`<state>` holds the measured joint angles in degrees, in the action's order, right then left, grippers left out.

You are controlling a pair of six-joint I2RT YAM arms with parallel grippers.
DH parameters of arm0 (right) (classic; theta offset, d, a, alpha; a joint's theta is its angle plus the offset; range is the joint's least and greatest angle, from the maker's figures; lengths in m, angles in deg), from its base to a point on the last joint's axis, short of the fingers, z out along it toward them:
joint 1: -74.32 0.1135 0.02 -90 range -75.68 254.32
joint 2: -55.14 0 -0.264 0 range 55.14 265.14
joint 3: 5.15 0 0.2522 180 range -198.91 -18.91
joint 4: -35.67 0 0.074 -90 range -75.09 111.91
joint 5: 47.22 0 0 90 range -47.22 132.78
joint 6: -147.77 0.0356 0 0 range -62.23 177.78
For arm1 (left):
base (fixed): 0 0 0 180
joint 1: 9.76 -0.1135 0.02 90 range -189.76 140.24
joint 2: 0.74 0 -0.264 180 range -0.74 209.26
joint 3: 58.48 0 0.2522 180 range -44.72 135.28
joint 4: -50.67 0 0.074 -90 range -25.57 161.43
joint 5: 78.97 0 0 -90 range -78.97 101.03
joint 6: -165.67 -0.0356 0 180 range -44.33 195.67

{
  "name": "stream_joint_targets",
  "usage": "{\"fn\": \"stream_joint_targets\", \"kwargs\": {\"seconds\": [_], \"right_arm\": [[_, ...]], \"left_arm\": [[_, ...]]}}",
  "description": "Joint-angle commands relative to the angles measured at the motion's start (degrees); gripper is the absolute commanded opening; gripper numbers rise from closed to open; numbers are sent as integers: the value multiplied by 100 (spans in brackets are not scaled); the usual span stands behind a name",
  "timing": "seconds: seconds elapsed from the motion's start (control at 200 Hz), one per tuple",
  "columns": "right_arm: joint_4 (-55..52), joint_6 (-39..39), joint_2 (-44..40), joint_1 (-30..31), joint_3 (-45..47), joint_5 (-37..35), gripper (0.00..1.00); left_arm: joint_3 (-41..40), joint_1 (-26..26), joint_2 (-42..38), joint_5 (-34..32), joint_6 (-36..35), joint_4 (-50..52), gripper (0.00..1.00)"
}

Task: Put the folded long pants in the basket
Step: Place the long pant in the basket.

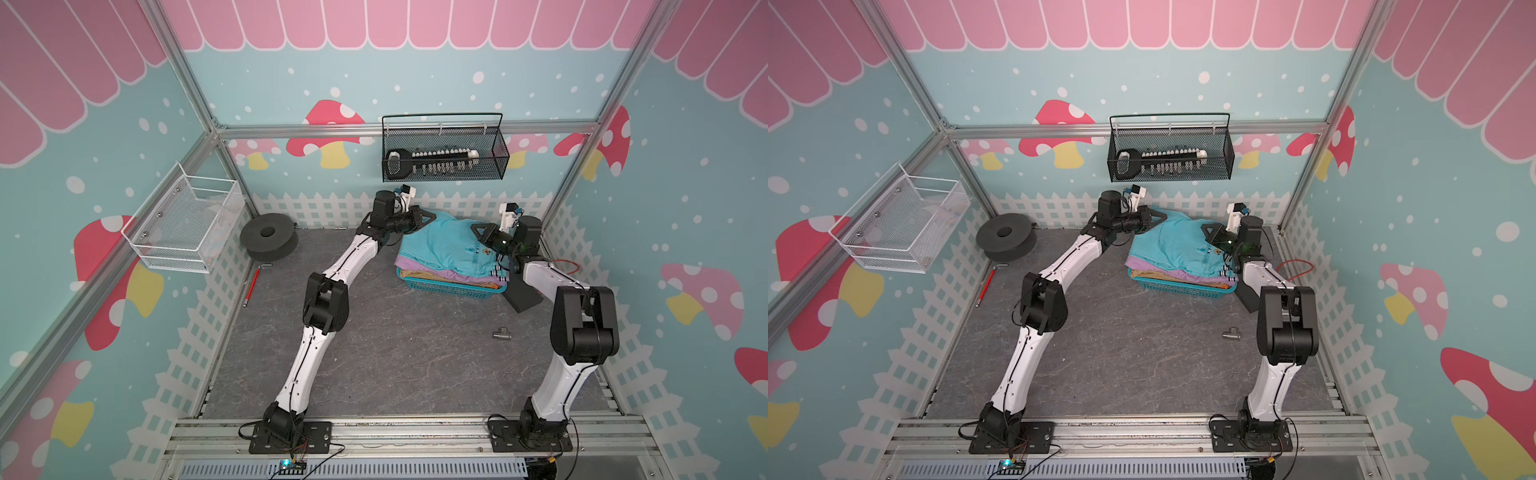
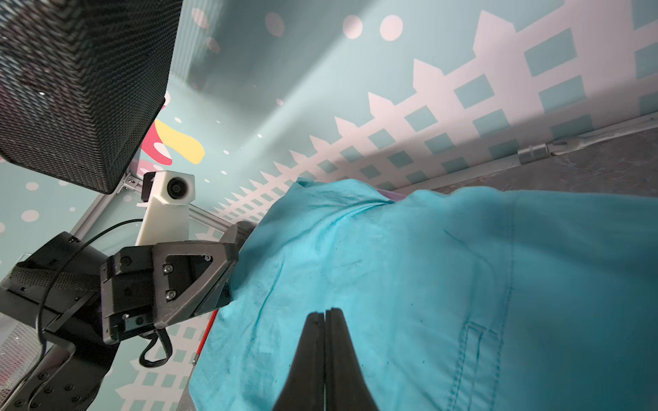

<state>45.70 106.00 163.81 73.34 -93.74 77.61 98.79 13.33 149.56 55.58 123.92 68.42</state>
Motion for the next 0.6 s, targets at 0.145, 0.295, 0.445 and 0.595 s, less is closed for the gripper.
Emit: {"fn": "stream_joint_targets", "kwargs": {"seconds": [0.145,0.295,0.445,0.595], "right_arm": [[-405,-48,472,97,-613,-638,4],[-1438,-250,654,88,-931,-1775,3],[-1910,-256,841,47,-976,-2495,3],[-1804,-192,826,-14,-721,-2714,2]], "left_arm": [[401,22,396,-499,427,-155,9],[176,-40,363,-1033,238,182,8],[178,-90,468,-1221,120,535,5],[138,-182,560,-1336,145,815,5]]}}
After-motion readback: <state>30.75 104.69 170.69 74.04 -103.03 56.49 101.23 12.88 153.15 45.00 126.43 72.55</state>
